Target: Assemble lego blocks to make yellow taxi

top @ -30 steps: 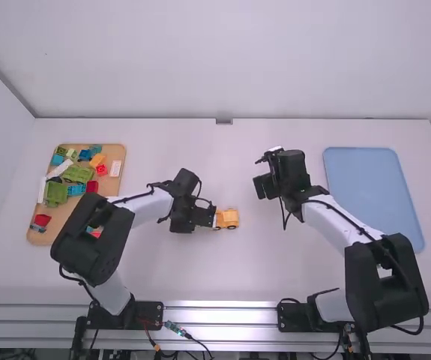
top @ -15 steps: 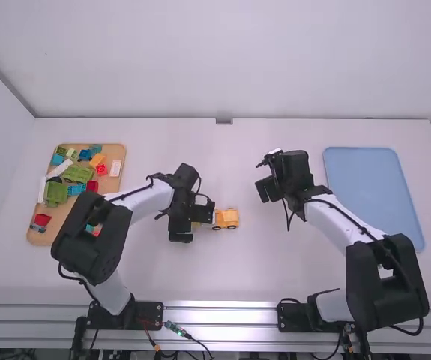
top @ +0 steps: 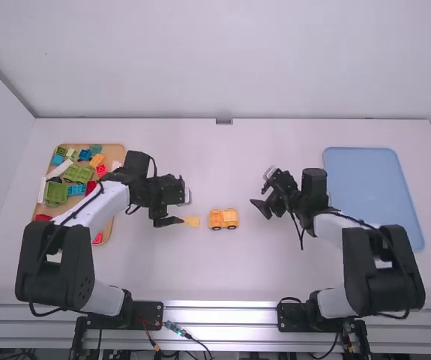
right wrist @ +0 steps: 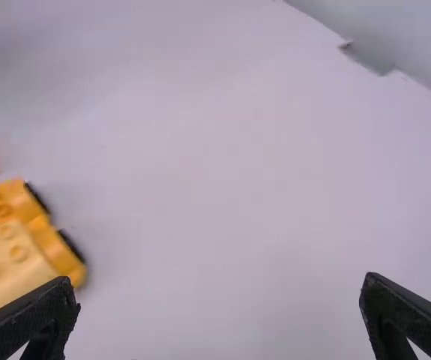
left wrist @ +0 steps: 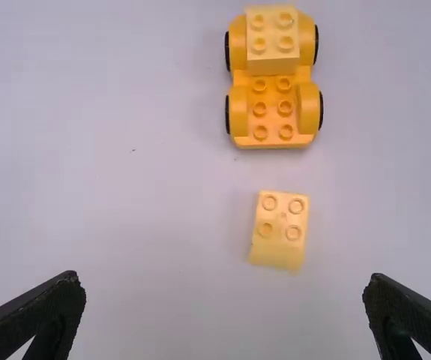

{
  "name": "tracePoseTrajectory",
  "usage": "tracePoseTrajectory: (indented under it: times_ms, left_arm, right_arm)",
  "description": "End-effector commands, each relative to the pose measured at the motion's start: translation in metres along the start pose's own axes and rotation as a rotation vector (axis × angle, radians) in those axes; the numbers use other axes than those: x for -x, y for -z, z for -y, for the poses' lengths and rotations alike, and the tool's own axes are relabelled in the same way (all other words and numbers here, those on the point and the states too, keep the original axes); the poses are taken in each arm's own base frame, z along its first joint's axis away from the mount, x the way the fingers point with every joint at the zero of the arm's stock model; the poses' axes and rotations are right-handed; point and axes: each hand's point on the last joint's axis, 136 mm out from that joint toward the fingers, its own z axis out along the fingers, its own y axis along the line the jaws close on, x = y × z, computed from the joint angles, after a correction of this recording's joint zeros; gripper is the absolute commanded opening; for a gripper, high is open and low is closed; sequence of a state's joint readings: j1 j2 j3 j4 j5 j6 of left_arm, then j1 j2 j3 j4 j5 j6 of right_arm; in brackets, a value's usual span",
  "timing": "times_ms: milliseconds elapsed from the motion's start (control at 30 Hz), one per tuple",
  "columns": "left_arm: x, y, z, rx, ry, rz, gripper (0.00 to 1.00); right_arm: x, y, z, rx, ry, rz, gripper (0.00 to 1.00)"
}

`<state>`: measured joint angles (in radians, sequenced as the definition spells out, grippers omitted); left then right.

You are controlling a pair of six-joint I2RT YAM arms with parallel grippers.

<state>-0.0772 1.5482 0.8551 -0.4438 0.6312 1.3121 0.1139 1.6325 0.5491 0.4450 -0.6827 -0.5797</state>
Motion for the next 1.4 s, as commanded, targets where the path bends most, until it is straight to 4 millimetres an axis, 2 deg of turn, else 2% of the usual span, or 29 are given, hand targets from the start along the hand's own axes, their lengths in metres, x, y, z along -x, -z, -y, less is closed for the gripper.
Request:
tracePoseTrajectory:
  times_ms: [0,133,300,433,567,667,767,800,933,1100,1167,1367]
  left_arm:
    - [0.011,-0.009,0.019,-0.034,0.025,0.085,0.99]
    - [0.013,-0.016,0.025,-0.024,-0.001,0.137,0.99]
    - [0.016,-0.014,0.026,-0.009,0.006,0.229,0.99]
    - [0.015,-0.019,0.027,0.005,0.035,0.233,0.99]
    - [0.012,-0.022,0.024,0.035,0.092,0.242,0.99]
    - [0.012,-0.024,0.025,0.044,0.082,0.256,0.99]
    - [0.012,-0.024,0.025,0.043,0.096,0.259,0.99]
    - [0.013,-0.025,0.026,0.039,0.095,0.256,0.99]
    - [0.013,-0.025,0.027,0.035,0.097,0.257,0.99]
    - [0.012,-0.025,0.030,0.023,0.109,0.253,0.99]
    - [0.010,-0.026,0.035,0.009,0.094,0.247,0.99]
    - [0.005,-0.033,0.036,0.009,0.100,0.247,0.99]
  right_arm:
    - [-0.008,-0.021,-0.025,0.151,-0.011,0.008,0.99]
    - [-0.017,-0.042,-0.045,0.281,0.023,-0.021,0.99]
    - [-0.022,-0.041,-0.082,0.432,0.139,-0.004,0.99]
    - [-0.027,-0.039,-0.084,0.411,0.184,0.021,0.99]
    - [-0.028,-0.035,-0.105,0.422,0.271,0.105,0.99]
    - [-0.037,-0.034,-0.115,0.382,0.370,0.122,0.99]
    - [-0.035,-0.035,-0.125,0.382,0.422,0.167,0.99]
    - [-0.031,-0.037,-0.125,0.371,0.428,0.194,0.99]
    - [-0.024,-0.045,-0.108,0.324,0.349,0.215,0.99]
    - [-0.021,-0.061,-0.094,0.477,0.205,0.218,0.99]
    - [-0.018,-0.056,-0.100,0.599,0.209,0.256,0.99]
    - [-0.024,-0.054,-0.112,0.670,0.276,0.225,0.99]
